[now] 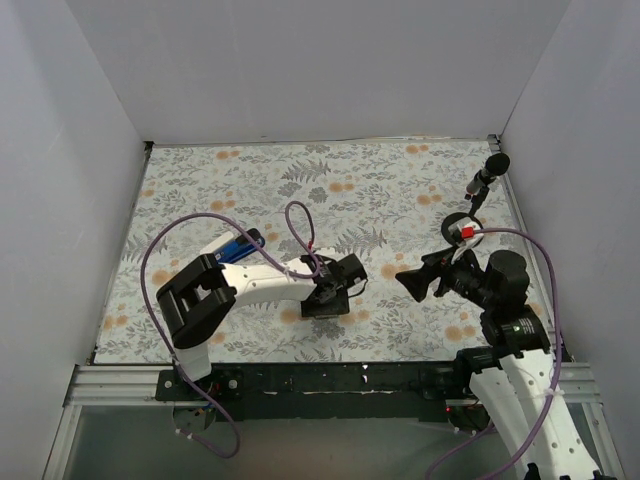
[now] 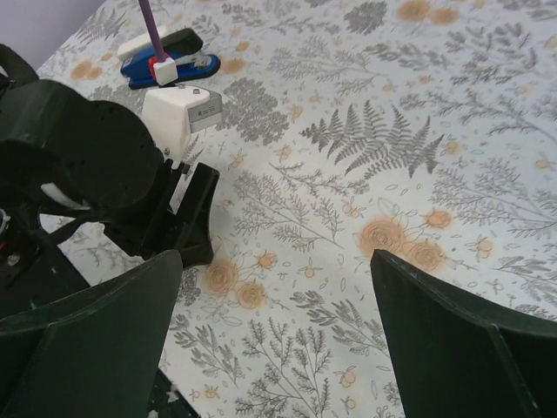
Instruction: Load the staples into the stapler
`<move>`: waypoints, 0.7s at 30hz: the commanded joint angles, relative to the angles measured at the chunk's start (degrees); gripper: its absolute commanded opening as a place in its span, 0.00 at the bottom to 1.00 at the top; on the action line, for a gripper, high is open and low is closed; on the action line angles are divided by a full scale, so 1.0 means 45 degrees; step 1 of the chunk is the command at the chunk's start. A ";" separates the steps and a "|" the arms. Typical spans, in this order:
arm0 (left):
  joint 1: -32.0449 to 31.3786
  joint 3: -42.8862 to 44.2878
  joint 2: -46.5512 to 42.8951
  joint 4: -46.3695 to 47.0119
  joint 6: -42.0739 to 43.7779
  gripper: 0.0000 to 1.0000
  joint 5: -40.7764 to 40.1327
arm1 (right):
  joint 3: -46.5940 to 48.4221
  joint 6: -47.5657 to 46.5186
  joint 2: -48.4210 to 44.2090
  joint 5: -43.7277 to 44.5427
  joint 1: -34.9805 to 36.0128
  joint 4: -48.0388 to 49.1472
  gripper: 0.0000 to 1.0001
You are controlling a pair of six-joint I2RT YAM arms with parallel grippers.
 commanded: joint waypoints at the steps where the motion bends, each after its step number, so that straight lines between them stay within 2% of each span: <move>1: -0.0930 -0.0042 -0.0235 0.0488 -0.2743 0.60 -0.0758 | -0.0220 0.0558 0.0452 -0.1340 0.0069 0.0772 0.98; 5: -0.1342 0.0621 0.0604 0.0507 -0.3116 0.61 -0.0759 | -0.0629 0.0948 0.0257 -0.1418 0.0050 0.1046 0.98; 8: -0.1459 0.0759 0.0548 0.0468 -0.3292 0.75 -0.0875 | -0.0806 0.1359 0.0237 -0.1164 0.0050 0.0988 0.98; 9: -0.1459 0.0720 0.0277 0.0430 -0.3370 0.89 -0.0953 | -0.0845 0.1359 0.0256 -0.1261 0.0050 0.0949 0.98; 12: -0.1459 0.0623 -0.0464 0.0294 -0.3080 0.98 -0.1518 | -0.0884 0.1553 0.0451 -0.1224 0.0069 0.0949 0.98; 17: -0.1343 0.0370 -0.2242 0.0175 -0.1150 0.98 -0.2846 | -0.0416 0.2159 0.1464 -0.0423 0.0069 0.0168 0.98; 21: -0.0738 -0.1343 -0.4136 0.2514 0.2382 0.98 -0.1251 | -0.0375 0.2646 0.2461 -0.0265 0.0069 -0.0184 0.98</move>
